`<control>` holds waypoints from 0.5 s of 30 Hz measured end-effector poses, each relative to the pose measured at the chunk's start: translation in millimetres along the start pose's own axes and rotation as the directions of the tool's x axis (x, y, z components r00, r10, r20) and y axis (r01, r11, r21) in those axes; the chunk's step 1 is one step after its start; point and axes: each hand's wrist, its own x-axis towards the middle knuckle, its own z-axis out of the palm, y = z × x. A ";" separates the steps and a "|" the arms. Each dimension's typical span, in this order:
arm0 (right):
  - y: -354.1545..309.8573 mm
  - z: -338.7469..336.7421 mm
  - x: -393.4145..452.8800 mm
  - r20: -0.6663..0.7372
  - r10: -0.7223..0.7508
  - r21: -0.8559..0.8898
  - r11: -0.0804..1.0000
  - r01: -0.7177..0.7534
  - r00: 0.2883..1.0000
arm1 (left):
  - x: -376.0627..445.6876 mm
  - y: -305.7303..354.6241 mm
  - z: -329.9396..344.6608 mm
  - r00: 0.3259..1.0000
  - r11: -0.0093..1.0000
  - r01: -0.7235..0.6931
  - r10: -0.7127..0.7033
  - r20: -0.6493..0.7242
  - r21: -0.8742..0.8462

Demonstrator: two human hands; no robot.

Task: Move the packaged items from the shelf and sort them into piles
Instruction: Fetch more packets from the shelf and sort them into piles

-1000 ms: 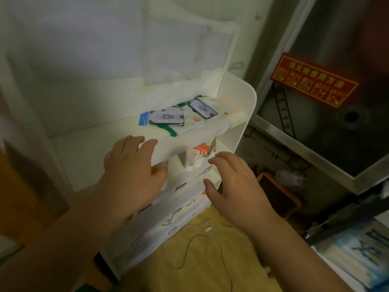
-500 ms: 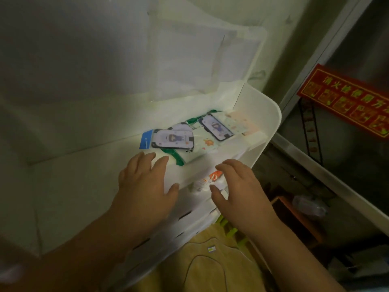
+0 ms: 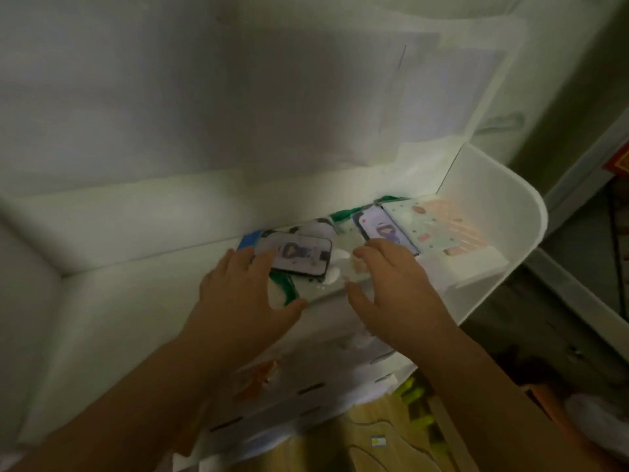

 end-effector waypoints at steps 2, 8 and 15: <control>12.9 2.7 15.0 0.015 -0.017 0.025 1.000 0.017 1.000 | 13.5 14.9 5.3 0.999 0.999 0.042 -0.042 -0.023 -0.002; 49.3 9.1 37.2 0.062 -0.134 0.007 0.991 0.134 0.989 | 57.8 37.2 37.4 0.980 0.979 0.200 -0.200 0.011 0.031; 68.3 11.4 46.5 0.099 -0.191 0.038 0.981 0.188 0.977 | 90.6 42.5 55.7 0.887 0.902 0.426 -0.431 0.167 0.066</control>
